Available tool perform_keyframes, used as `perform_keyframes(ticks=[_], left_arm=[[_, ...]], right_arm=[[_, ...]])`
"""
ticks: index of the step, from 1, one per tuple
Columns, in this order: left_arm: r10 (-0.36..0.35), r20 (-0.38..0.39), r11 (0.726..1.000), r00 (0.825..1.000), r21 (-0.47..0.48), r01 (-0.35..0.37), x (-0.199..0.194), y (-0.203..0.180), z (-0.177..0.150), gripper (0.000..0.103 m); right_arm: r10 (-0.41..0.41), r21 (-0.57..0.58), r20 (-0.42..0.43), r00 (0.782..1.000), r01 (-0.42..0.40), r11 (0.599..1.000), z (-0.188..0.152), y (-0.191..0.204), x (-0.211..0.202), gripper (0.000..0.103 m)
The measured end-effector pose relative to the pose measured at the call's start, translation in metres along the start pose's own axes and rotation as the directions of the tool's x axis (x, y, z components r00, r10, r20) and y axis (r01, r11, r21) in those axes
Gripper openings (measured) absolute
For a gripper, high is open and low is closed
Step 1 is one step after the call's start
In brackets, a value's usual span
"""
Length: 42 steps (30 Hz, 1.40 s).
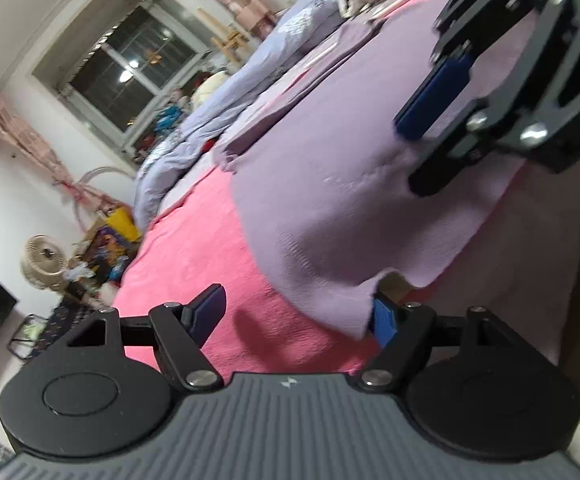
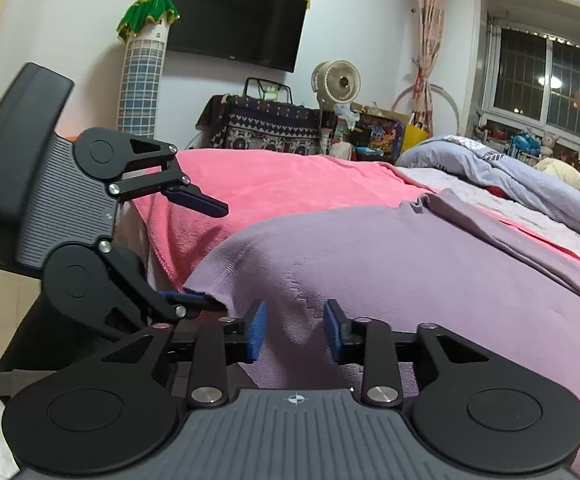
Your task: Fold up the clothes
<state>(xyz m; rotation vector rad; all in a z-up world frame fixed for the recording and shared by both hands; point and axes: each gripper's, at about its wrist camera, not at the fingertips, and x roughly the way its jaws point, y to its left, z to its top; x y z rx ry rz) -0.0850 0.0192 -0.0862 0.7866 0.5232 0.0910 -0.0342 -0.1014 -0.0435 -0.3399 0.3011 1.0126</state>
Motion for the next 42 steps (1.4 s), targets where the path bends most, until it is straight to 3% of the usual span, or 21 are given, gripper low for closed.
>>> perform_keyframes(ticks=[6,11,15,18,20,26,30,31,34,36,39,42], left_arm=[[0.101,0.011,0.983,0.995,-0.153,-0.098,-0.004,0.012,0.005,0.077],[0.150,0.025,0.938,0.988,-0.319,-0.134,-0.016,0.037,0.011,0.077],[0.170,0.045,0.916,0.984,-0.376,-0.141,-0.023,0.054,0.014,0.077],[0.172,0.053,0.903,0.984,-0.408,-0.136,-0.028,0.063,0.015,0.077],[0.181,0.054,0.893,0.982,-0.428,-0.141,-0.031,0.070,0.014,0.077],[0.175,0.042,0.870,0.984,-0.474,-0.135,-0.037,0.079,0.010,0.077],[0.174,0.039,0.856,0.984,-0.500,-0.131,-0.035,0.083,0.013,0.077],[0.170,0.040,0.851,0.985,-0.509,-0.126,-0.035,0.084,0.015,0.077],[0.154,0.045,0.835,0.987,-0.540,-0.106,-0.035,0.092,0.018,0.077],[0.149,0.045,0.827,0.988,-0.554,-0.100,-0.036,0.096,0.017,0.077],[0.152,0.041,0.818,0.988,-0.565,-0.103,-0.038,0.099,0.016,0.077],[0.158,0.043,0.813,0.987,-0.573,-0.105,-0.043,0.099,0.014,0.077]], right_arm=[[-0.036,0.000,0.052,0.998,0.036,0.999,-0.001,0.004,-0.009,0.066],[-0.078,-0.008,0.101,0.992,0.079,0.997,-0.002,0.011,-0.015,0.074],[-0.154,-0.015,0.119,0.981,0.157,0.987,-0.003,0.015,-0.015,0.074],[-0.282,-0.009,0.104,0.954,0.284,0.959,-0.007,0.009,-0.018,0.079],[-0.357,0.017,0.043,0.933,0.357,0.934,-0.013,-0.003,-0.020,0.079],[-0.519,0.065,-0.145,0.842,0.532,0.844,-0.040,-0.035,-0.048,0.079],[-0.506,0.156,-0.173,0.845,0.531,0.833,-0.056,-0.044,-0.070,0.079],[-0.486,0.189,-0.166,0.858,0.511,0.838,-0.059,-0.046,-0.075,0.079],[-0.342,0.287,-0.020,0.940,0.333,0.898,-0.049,-0.038,-0.079,0.080],[-0.243,0.283,0.090,0.966,0.209,0.936,-0.034,-0.026,-0.072,0.083],[-0.169,0.209,0.164,0.972,0.133,0.969,-0.013,-0.002,-0.045,0.085],[-0.222,0.185,0.129,0.966,0.197,0.963,-0.015,0.012,-0.026,0.084]])
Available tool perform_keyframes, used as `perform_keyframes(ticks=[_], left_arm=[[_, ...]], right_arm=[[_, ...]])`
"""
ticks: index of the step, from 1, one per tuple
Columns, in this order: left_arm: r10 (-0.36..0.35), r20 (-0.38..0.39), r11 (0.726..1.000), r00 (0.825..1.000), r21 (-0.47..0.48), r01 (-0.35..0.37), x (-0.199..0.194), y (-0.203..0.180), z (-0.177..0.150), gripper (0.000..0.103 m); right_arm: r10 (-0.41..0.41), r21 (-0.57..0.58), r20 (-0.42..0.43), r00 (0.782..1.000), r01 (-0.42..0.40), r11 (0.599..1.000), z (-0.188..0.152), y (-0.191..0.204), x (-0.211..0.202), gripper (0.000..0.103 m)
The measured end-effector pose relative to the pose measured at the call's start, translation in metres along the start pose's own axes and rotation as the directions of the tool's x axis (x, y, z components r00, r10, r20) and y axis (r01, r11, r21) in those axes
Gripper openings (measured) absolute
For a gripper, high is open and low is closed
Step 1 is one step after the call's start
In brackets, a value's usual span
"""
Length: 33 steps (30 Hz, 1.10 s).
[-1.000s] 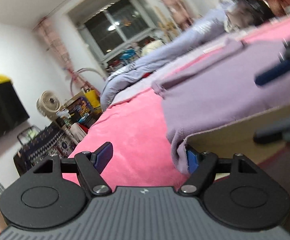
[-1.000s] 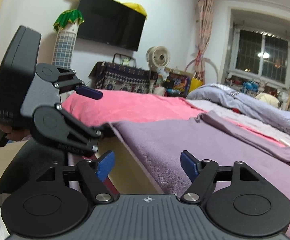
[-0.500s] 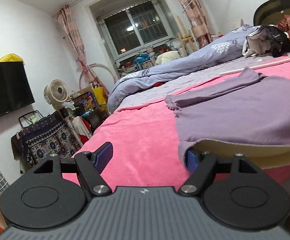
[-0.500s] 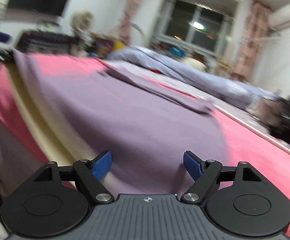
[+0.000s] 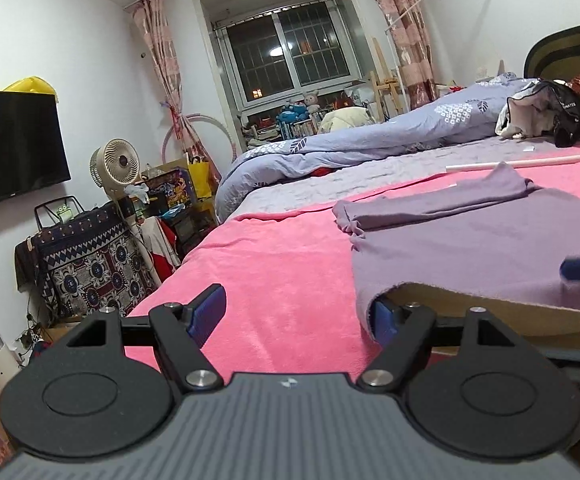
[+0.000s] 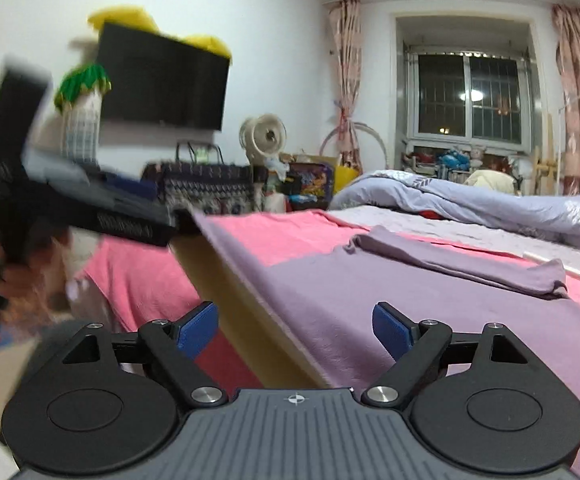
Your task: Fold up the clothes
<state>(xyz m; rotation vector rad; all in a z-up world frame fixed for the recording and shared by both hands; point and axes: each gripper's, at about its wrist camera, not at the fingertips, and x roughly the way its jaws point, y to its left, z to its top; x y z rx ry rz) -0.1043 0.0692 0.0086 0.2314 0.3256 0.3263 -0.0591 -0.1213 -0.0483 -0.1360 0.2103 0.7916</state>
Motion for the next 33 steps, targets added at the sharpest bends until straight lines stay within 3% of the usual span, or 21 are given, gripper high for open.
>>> perform_keyframes(ticks=[5,8,10,12,17,18,21,27,31,33], left_arm=[[-0.001,-0.007,0.999,1.000,-0.032,0.001,-0.001,0.006,-0.005,0.077],[-0.005,-0.014,0.998,1.000,-0.060,0.004,-0.001,0.008,-0.006,0.077],[-0.004,-0.017,0.998,1.000,-0.065,0.003,0.000,0.008,-0.007,0.077],[-0.001,-0.021,0.998,1.000,-0.062,0.000,0.000,0.008,-0.009,0.077],[0.000,-0.037,0.998,0.999,-0.068,-0.003,0.001,0.007,-0.013,0.077],[0.002,-0.040,0.998,0.999,-0.068,-0.004,0.001,0.007,-0.013,0.077],[-0.006,-0.050,0.998,0.999,-0.067,0.003,0.001,0.005,-0.015,0.078],[0.014,-0.054,0.999,0.998,-0.039,-0.017,-0.002,0.000,-0.015,0.078],[0.004,-0.049,1.000,0.999,-0.029,-0.006,0.008,0.005,0.003,0.079],[0.003,-0.045,1.000,0.999,-0.015,-0.004,0.024,0.008,0.022,0.079]], right_arm=[[-0.158,0.062,-0.040,0.987,0.160,0.985,-0.013,-0.018,-0.008,0.084],[-0.288,0.050,-0.072,0.955,0.292,0.955,-0.017,-0.037,-0.013,0.085],[-0.420,-0.020,-0.096,0.902,0.420,0.907,-0.025,-0.041,-0.014,0.085],[-0.531,-0.066,-0.136,0.836,0.527,0.847,-0.034,-0.051,-0.018,0.085],[-0.653,-0.089,-0.254,0.713,0.655,0.750,-0.054,-0.084,-0.039,0.085],[-0.670,-0.096,-0.270,0.691,0.673,0.733,-0.058,-0.088,-0.043,0.085],[-0.695,-0.095,-0.299,0.654,0.704,0.704,-0.071,-0.098,-0.053,0.085],[-0.722,-0.094,-0.236,0.650,0.724,0.683,-0.062,-0.099,-0.057,0.085],[-0.712,-0.036,-0.179,0.678,0.719,0.694,-0.035,-0.129,-0.072,0.090],[-0.695,-0.003,-0.148,0.704,0.702,0.712,-0.013,-0.149,-0.073,0.091]])
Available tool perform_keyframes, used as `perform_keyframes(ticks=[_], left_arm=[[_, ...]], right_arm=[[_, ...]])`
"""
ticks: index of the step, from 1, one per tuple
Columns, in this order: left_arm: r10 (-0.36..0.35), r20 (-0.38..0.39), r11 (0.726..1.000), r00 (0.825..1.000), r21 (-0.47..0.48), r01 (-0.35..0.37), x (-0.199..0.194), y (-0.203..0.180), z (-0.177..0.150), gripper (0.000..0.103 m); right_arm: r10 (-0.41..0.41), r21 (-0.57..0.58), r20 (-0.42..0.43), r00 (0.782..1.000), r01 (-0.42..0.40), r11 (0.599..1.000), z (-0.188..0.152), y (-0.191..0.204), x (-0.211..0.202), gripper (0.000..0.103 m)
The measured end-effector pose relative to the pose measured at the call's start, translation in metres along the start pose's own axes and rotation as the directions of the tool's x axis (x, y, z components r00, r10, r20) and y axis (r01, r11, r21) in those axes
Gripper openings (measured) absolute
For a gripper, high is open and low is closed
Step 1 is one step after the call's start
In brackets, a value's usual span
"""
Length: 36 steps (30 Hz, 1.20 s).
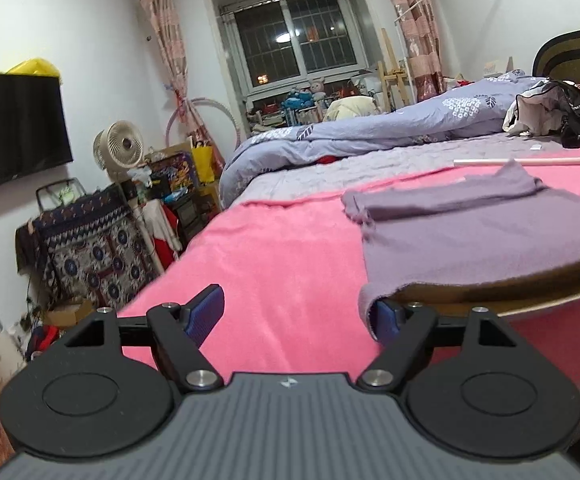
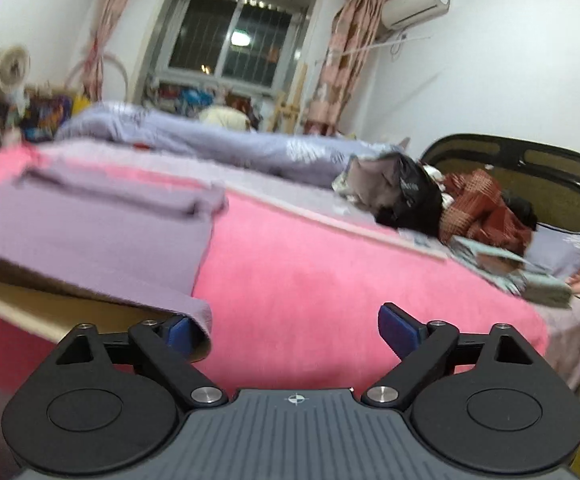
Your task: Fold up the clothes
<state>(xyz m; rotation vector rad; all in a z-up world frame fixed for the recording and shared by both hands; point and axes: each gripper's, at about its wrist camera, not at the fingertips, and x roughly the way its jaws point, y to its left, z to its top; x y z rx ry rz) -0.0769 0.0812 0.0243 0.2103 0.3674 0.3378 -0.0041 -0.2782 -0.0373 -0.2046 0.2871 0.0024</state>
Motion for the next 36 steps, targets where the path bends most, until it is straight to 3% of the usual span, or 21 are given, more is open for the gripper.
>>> perform_keyframes(ticks=[4,8,11,16,22,26,29,31,34,36], left_arm=[[0.017,0.004,0.999,1.000,0.029,-0.017,0.054,0.000,0.046,0.080],[0.016,-0.068,1.000,0.998,0.011,-0.015,0.128,-0.007,0.085,0.081],[0.002,-0.160,1.000,0.987,-0.024,-0.006,0.184,-0.009,0.110,0.081],[0.000,-0.241,0.999,0.971,-0.035,-0.008,0.265,-0.015,0.138,0.081],[0.009,-0.359,1.000,0.933,0.014,-0.004,0.351,-0.035,0.136,0.087],[0.012,-0.479,1.000,0.878,0.029,0.002,0.395,-0.045,0.114,0.093],[0.009,-0.503,1.000,0.864,0.001,-0.010,0.406,-0.042,0.111,0.102],[-0.046,-0.542,0.997,0.839,-0.071,0.008,0.412,-0.031,0.117,0.102],[-0.146,-0.649,0.976,0.746,-0.219,0.000,0.435,-0.013,0.125,0.102],[-0.218,-0.686,0.943,0.694,-0.332,-0.031,0.447,-0.003,0.127,0.101]], right_arm=[[0.049,0.023,0.056,0.997,-0.050,0.998,0.058,-0.014,0.046,0.092],[0.048,-0.001,0.073,0.996,-0.048,0.999,0.100,-0.009,0.114,0.092],[0.057,-0.002,0.027,0.998,-0.057,0.998,0.123,0.000,0.165,0.092],[0.059,-0.016,-0.056,0.997,-0.060,0.998,0.146,0.018,0.248,0.092],[0.065,-0.032,-0.151,0.986,-0.071,0.997,0.154,0.041,0.330,0.092],[0.110,0.006,-0.232,0.966,-0.111,0.994,0.144,0.052,0.377,0.093],[0.150,0.019,-0.310,0.939,-0.152,0.988,0.134,0.057,0.403,0.102],[0.179,0.040,-0.353,0.918,-0.176,0.984,0.131,0.058,0.416,0.102],[0.247,0.151,-0.354,0.902,-0.205,0.967,0.147,0.044,0.416,0.102],[0.308,0.230,-0.364,0.879,-0.235,0.944,0.157,0.035,0.418,0.103]])
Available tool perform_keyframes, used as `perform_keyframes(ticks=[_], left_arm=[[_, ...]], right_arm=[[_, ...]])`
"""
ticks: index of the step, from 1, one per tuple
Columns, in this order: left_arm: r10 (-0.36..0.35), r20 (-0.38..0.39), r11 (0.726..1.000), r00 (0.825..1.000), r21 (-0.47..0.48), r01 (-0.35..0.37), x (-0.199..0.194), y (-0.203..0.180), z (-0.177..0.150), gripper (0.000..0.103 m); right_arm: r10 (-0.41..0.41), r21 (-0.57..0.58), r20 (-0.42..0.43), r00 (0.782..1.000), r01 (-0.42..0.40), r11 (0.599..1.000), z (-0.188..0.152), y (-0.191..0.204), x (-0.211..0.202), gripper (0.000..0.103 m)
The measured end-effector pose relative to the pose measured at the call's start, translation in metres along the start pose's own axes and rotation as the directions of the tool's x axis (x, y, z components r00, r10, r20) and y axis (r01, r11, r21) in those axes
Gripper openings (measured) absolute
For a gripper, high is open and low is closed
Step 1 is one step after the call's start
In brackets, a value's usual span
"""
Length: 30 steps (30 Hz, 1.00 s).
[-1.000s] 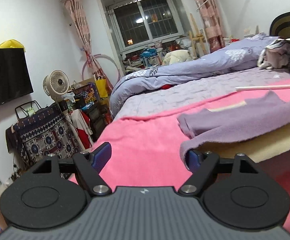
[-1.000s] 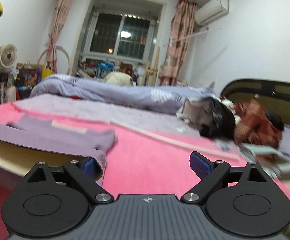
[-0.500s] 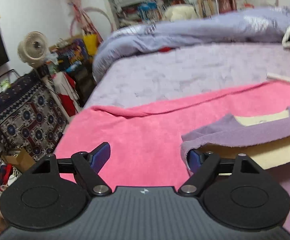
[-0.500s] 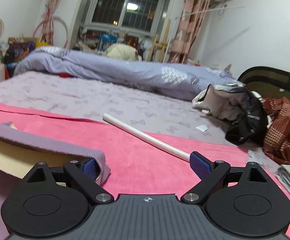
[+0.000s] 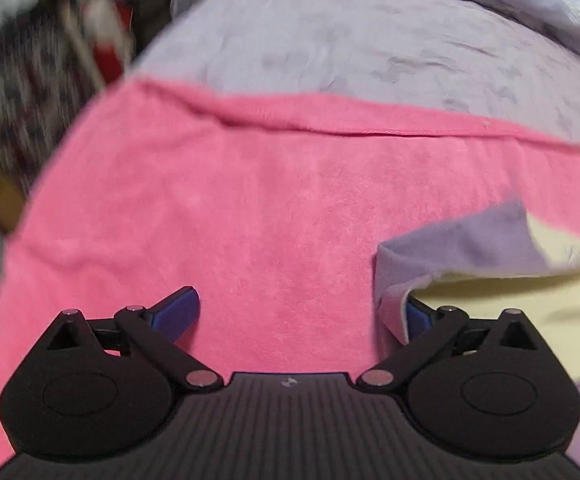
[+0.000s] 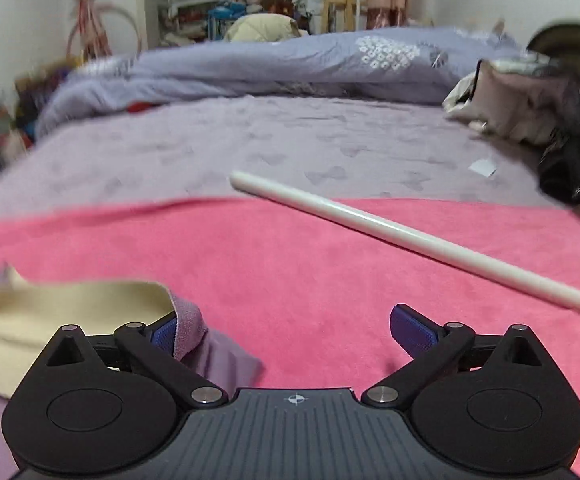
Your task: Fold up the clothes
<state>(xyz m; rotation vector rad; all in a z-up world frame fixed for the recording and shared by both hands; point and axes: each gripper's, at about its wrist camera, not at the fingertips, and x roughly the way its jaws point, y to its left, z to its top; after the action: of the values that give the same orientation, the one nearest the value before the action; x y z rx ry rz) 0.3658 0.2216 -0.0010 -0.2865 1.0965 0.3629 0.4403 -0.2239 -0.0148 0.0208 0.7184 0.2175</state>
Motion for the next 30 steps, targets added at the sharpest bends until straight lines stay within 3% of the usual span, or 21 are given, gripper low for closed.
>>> perform_keyframes(ticks=[3,6,8,10,12,13,14,16,18,19,20,21,23,25,26,29,30], left_arm=[[-0.077,-0.062,0.988,0.995,-0.138,0.068,0.008,0.009,0.011,0.101],[-0.112,-0.082,0.969,0.990,-0.228,0.091,0.014,0.015,0.017,0.102],[-0.152,-0.071,0.953,0.986,-0.274,0.127,0.013,0.018,0.020,0.102],[-0.217,-0.051,0.926,0.975,-0.325,0.190,0.012,0.022,0.023,0.102],[-0.277,-0.014,0.895,0.961,-0.367,0.253,0.010,0.028,0.023,0.102],[-0.306,0.007,0.878,0.952,-0.386,0.284,0.008,0.030,0.022,0.102],[-0.333,0.029,0.859,0.942,-0.404,0.316,0.007,0.033,0.022,0.101],[-0.325,0.118,0.873,0.938,-0.343,0.346,-0.006,0.032,0.014,0.097],[-0.263,0.216,0.934,0.940,-0.186,0.304,-0.028,0.018,-0.003,0.094],[-0.220,0.269,0.966,0.938,-0.070,0.247,-0.041,0.006,-0.017,0.094],[-0.194,0.319,0.981,0.928,0.046,0.190,-0.053,-0.008,-0.036,0.094],[-0.182,0.366,0.979,0.913,0.156,0.133,-0.065,-0.021,-0.056,0.094],[-0.187,0.431,0.945,0.883,0.324,0.042,-0.084,-0.044,-0.092,0.094],[-0.225,0.432,0.913,0.873,0.407,0.034,-0.092,-0.059,-0.120,0.095],[-0.231,0.427,0.907,0.874,0.421,0.034,-0.094,-0.063,-0.129,0.095],[-0.170,0.422,0.942,0.891,0.336,0.020,-0.079,-0.057,-0.131,0.094],[-0.156,0.410,0.953,0.898,0.301,0.029,-0.072,-0.051,-0.131,0.093]], right_arm=[[0.077,0.103,-0.078,0.994,-0.069,0.992,0.014,-0.011,0.001,0.103],[0.125,0.249,-0.162,0.979,-0.081,0.965,0.020,-0.028,0.012,0.103],[0.181,0.362,-0.146,0.973,-0.118,0.925,0.019,-0.041,0.017,0.103],[0.261,0.511,-0.025,0.965,-0.212,0.833,0.015,-0.059,0.013,0.103],[0.332,0.664,0.132,0.934,-0.332,0.670,0.007,-0.081,0.009,0.103],[0.346,0.702,0.169,0.923,-0.359,0.615,0.004,-0.086,0.008,0.103],[0.342,0.682,0.178,0.923,-0.366,0.633,0.004,-0.083,0.002,0.103],[0.295,0.499,0.163,0.941,-0.337,0.798,0.007,-0.058,-0.019,0.095],[0.226,0.208,0.178,0.958,-0.261,0.943,0.001,-0.017,-0.046,0.068],[0.199,0.058,0.190,0.961,-0.213,0.975,-0.005,0.006,-0.060,0.061],[0.198,-0.043,0.181,0.963,-0.193,0.980,-0.015,0.026,-0.069,0.050],[0.213,-0.101,0.149,0.966,-0.200,0.975,-0.025,0.042,-0.075,0.046],[0.243,-0.100,0.064,0.968,-0.236,0.967,-0.036,0.064,-0.070,0.045],[0.211,-0.100,0.011,0.977,-0.209,0.973,-0.038,0.081,-0.051,0.044],[0.195,-0.101,-0.016,0.981,-0.196,0.975,-0.038,0.090,-0.041,0.043],[0.016,-0.126,-0.011,1.000,-0.017,0.992,-0.030,0.098,0.003,0.036],[-0.005,-0.104,-0.004,1.000,0.005,0.995,-0.025,0.092,0.016,0.036]])
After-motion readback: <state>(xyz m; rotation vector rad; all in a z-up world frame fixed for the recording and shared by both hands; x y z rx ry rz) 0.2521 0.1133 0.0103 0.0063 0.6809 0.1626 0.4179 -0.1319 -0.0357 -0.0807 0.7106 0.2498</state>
